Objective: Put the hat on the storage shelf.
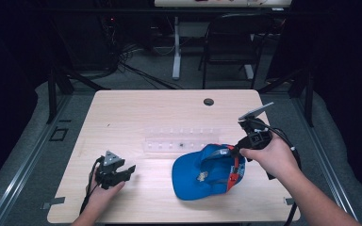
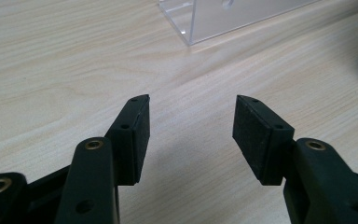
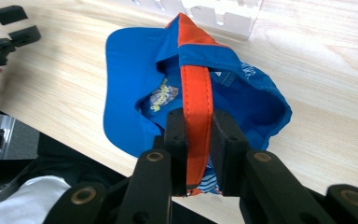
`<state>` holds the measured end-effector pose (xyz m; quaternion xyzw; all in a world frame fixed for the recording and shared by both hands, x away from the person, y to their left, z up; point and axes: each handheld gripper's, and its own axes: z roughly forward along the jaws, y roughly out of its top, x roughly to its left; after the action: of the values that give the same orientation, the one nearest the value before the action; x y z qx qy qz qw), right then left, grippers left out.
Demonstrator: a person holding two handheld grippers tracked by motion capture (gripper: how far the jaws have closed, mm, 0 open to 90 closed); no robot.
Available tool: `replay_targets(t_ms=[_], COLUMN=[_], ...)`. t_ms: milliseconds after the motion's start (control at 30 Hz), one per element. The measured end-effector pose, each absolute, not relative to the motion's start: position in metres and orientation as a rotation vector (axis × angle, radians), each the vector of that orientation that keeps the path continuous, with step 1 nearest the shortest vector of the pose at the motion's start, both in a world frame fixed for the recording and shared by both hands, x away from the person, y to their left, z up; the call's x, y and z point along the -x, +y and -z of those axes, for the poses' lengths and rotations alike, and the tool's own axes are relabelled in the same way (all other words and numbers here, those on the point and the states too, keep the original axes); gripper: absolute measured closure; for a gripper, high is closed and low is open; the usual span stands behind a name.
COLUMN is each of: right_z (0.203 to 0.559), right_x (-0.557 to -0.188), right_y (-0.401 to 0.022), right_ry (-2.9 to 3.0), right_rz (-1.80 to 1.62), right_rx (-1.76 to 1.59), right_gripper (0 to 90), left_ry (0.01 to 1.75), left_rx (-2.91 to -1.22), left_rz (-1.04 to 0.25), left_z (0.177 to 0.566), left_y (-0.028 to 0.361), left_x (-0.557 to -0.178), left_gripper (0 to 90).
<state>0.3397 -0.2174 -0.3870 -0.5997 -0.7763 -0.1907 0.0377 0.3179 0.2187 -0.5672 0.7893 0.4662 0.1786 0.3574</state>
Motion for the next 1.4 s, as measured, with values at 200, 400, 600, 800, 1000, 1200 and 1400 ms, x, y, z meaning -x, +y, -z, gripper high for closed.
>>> replay_targets(t_ms=[200,400,600,800,1000,1200,1400], right_z=[0.379,0.367,0.363,0.362,0.36,0.357,0.354], right_x=[-0.342,-0.346,-0.35,-0.354,-0.356,-0.357,-0.359], right_y=[-0.217,-0.219,-0.221,-0.223,-0.225,-0.226,-0.224], right_ry=[-2.332,-2.284,-2.185,-2.115,-2.02,-1.955,-1.922], right_rz=[0.628,0.643,0.678,0.692,0.757,0.804,0.854], right_rx=[1.841,1.817,1.775,1.759,1.729,1.673,1.661], right_gripper=[78.0,78.0,78.0,78.1,78.1,78.2,78.2], left_ry=[1.204,1.205,1.205,1.201,1.201,1.199,1.203], left_rx=[-2.038,-2.038,-2.037,-2.042,-2.043,-2.045,-2.041], left_rz=[-0.461,-0.458,-0.457,-0.461,-0.459,-0.46,-0.457], left_z=[0.567,0.567,0.568,0.568,0.568,0.568,0.568], left_y=[0.218,0.218,0.218,0.218,0.218,0.217,0.217], left_x=[-0.318,-0.318,-0.318,-0.318,-0.318,-0.318,-0.318], left_gripper=[47.0,47.0,47.0,47.0,47.0,47.0,46.8])
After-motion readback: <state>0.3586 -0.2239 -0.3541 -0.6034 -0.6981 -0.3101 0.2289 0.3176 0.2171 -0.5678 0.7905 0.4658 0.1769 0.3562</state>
